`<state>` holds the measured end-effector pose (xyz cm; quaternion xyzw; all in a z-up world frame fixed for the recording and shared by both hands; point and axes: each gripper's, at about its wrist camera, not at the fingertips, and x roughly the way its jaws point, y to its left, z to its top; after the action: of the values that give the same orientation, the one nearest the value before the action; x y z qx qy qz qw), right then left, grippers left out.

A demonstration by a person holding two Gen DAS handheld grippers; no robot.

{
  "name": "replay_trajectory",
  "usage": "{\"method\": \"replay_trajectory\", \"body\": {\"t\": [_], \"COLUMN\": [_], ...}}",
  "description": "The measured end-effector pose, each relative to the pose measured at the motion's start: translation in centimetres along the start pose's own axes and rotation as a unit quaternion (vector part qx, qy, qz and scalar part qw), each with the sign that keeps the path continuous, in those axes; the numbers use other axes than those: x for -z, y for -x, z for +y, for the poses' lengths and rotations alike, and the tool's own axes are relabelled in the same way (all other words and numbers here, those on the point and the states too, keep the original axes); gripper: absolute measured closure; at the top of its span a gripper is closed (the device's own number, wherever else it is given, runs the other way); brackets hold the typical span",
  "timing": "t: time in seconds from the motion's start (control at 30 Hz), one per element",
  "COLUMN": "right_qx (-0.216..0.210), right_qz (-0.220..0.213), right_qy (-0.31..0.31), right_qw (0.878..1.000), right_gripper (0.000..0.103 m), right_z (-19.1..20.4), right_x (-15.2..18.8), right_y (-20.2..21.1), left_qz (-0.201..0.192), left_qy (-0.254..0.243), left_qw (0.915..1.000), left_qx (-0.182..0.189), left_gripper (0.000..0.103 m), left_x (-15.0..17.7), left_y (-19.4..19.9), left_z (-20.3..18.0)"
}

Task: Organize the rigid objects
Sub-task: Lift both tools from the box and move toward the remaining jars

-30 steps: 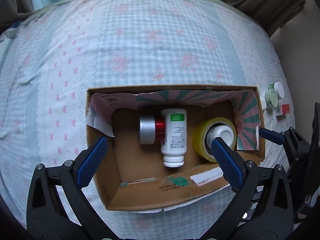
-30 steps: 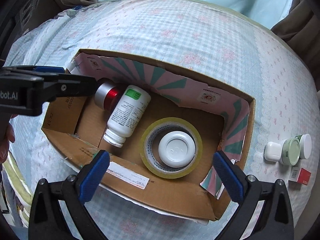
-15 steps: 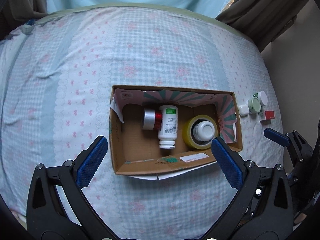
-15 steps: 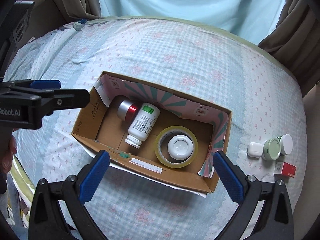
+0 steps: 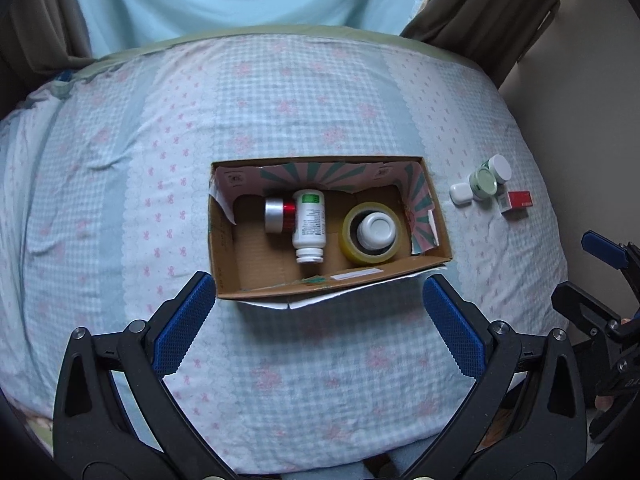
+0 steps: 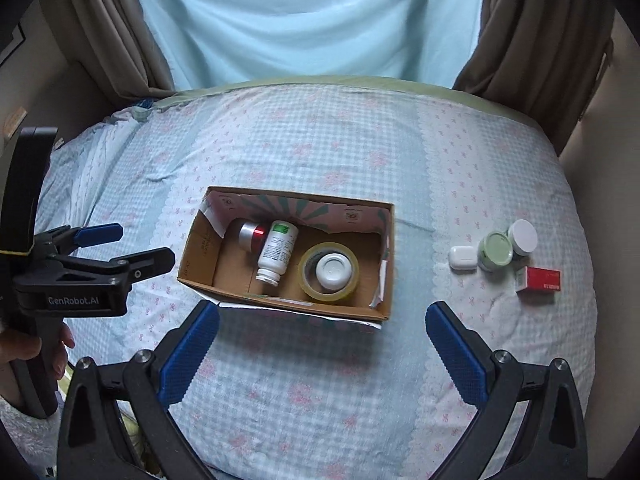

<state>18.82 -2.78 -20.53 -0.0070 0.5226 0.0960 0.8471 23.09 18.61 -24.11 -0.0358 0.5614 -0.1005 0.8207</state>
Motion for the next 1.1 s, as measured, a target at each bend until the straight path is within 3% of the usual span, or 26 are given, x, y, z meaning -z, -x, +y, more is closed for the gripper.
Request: {"method": "replay_trajectory", "body": {"t": [0.3,0.53,0.63,0.93,1.1], "right_qx": [0.044,0.034,0.041,0.050,0.055], "right_qz": [-0.039,-0.053,-0.049,-0.035,-0.025], "right_qy": [-0.010,0.004,0.006,-0.013,0.026], "right_qw": [0.998,0.998,0.998,0.998,0.998], "right_gripper": [0.000,0.000,0.000,0.000,0.000], "right_z": [-9.8,-20.1,-23.9,-31.4,-33.9], "right_x": [3.6,6.1,6.3,5.5,4.4], "right_y": [5.9,7.7,7.9,5.9,3.4], "left_qz": [-0.052,-0.069,-0.059,-0.030,-0.016], "left_qy": [0.009,0.043,0.051,-0.013,-0.049], "left_qw": [0.9985,0.9960,0.9967,0.9994,0.9987], "left_qx": [-0.014,-0.038,-0.024,-0.009,-0.003], "left_gripper": [0.000,0.000,0.000,0.000,0.000], "left_x": [2.5,4.7,4.8,2.9,-0.3], "left_y": [3.1,1.9,0.8,-4.4,-8.5], "left_z": [-10.3,-19.6,-23.0,-30.4,-32.5]}}
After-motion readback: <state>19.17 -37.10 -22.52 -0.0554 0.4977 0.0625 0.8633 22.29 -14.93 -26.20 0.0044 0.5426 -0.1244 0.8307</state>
